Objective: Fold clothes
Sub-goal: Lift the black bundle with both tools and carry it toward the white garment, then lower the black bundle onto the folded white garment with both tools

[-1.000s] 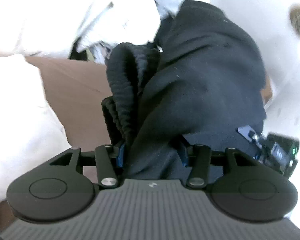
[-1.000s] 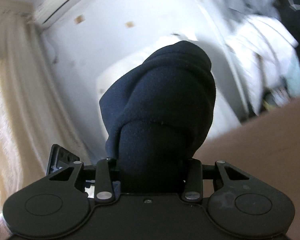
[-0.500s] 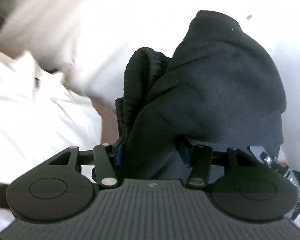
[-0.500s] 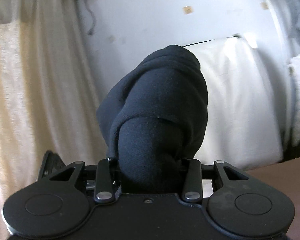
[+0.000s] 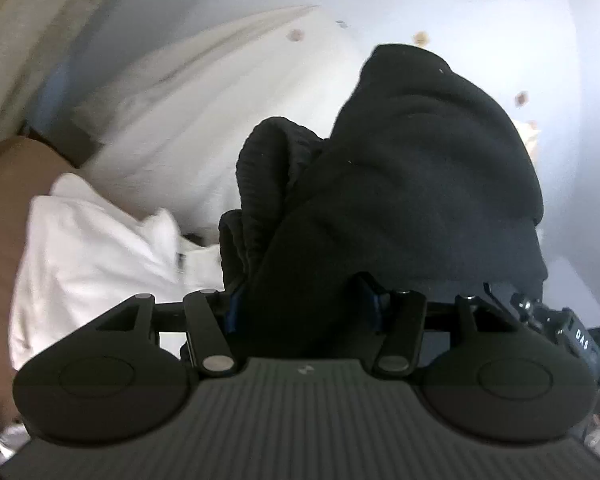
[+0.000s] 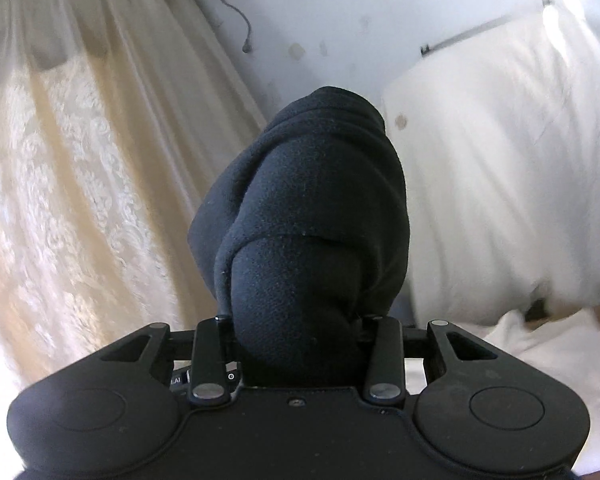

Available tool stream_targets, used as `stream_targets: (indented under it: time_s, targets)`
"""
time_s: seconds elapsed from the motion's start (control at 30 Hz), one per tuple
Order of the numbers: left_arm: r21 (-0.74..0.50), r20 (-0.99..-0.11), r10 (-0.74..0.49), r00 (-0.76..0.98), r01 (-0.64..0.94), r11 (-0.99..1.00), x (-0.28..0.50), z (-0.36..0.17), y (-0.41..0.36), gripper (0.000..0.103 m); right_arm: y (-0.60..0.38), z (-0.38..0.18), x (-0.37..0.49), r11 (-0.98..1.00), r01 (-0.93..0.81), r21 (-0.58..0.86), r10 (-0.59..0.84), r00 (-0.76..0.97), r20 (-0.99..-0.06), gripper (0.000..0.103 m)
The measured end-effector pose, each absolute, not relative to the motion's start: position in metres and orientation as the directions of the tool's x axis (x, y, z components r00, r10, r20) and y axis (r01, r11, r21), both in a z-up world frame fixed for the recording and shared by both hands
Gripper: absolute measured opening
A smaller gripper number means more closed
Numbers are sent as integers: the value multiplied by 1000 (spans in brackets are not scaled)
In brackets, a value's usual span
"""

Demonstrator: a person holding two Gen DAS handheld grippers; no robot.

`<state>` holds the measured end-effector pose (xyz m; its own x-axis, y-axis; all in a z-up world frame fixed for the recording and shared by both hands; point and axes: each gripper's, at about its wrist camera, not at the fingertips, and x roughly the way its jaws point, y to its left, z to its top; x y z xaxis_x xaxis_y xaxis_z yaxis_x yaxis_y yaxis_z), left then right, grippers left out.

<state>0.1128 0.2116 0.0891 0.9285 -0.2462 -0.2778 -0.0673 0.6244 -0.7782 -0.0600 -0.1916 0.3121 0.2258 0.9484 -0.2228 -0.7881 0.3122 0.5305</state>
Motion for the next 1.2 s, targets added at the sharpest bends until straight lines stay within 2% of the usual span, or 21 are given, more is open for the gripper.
stream_targets:
  time_s: [0.07, 0.1, 0.13, 0.17, 0.2, 0.23, 0.27, 0.3, 0.33, 0.4, 0.43, 0.5, 0.57, 0.67, 0.73, 0.87, 1.07, 1.2]
  targets:
    - [-758, -335, -223, 915, -121, 641, 135, 77, 228, 56, -181, 289, -38, 308, -774, 553, 950, 219, -224, 44]
    - [-738, -372, -212, 904, -150, 657, 154, 66, 234, 62, -176, 278, -27, 307, -766, 564, 951, 215, -224, 45]
    - [-705, -440, -196, 876, -202, 680, 179, 46, 233, 74, -171, 259, -13, 332, -767, 549, 942, 235, -241, 47]
    - [-662, -536, -175, 826, -283, 694, 200, 21, 233, 77, -170, 235, -7, 366, -761, 536, 929, 265, -258, 54]
    - [-609, -634, -141, 760, -379, 697, 220, -5, 231, 71, -162, 208, 6, 420, -725, 545, 907, 310, -287, 67]
    - [-555, -719, -101, 688, -480, 679, 236, -34, 227, 60, -158, 173, 24, 520, -666, 535, 852, 359, -382, 74]
    - [-524, -761, -89, 642, -529, 667, 246, -55, 224, 60, -155, 138, 42, 622, -597, 507, 778, 398, -486, 73]
    - [-496, -796, -92, 598, -558, 665, 256, -75, 220, 60, -156, 112, 53, 683, -556, 474, 721, 410, -558, 71]
    - [-487, -808, -111, 579, -549, 679, 262, -84, 217, 70, -158, 88, 62, 733, -521, 438, 666, 414, -621, 70]
    - [-477, -792, -87, 605, -524, 706, 267, -78, 211, 71, -170, 71, 67, 722, -503, 475, 683, 409, -606, 70]
    - [-423, -808, -31, 588, -542, 726, 268, -72, 208, 70, -176, 64, 69, 711, -497, 498, 697, 405, -591, 70]
    - [-336, -806, 68, 588, -549, 765, 268, -63, 197, 70, -186, 56, 70, 681, -486, 548, 731, 392, -559, 76]
    - [-299, -802, 95, 590, -534, 791, 272, -66, 186, 71, -190, 57, 66, 641, -485, 594, 766, 367, -527, 82]
    - [-309, -804, 75, 590, -522, 795, 267, -77, 181, 72, -188, 58, 60, 631, -494, 598, 772, 319, -550, 86]
    - [-326, -797, 67, 600, -522, 788, 268, -88, 190, 77, -186, 56, 47, 644, -541, 541, 753, 320, -575, 86]
    - [-389, -789, 40, 613, -549, 740, 274, -99, 204, 77, -187, 50, 31, 684, -599, 416, 694, 357, -625, 87]
    - [-467, -723, 23, 690, -514, 720, 252, -69, 211, 76, -179, 65, 15, 679, -640, 360, 693, 397, -602, 86]
    - [-567, -676, -53, 735, -473, 674, 242, -60, 214, 77, -168, 70, 12, 687, -656, 311, 671, 409, -619, 86]
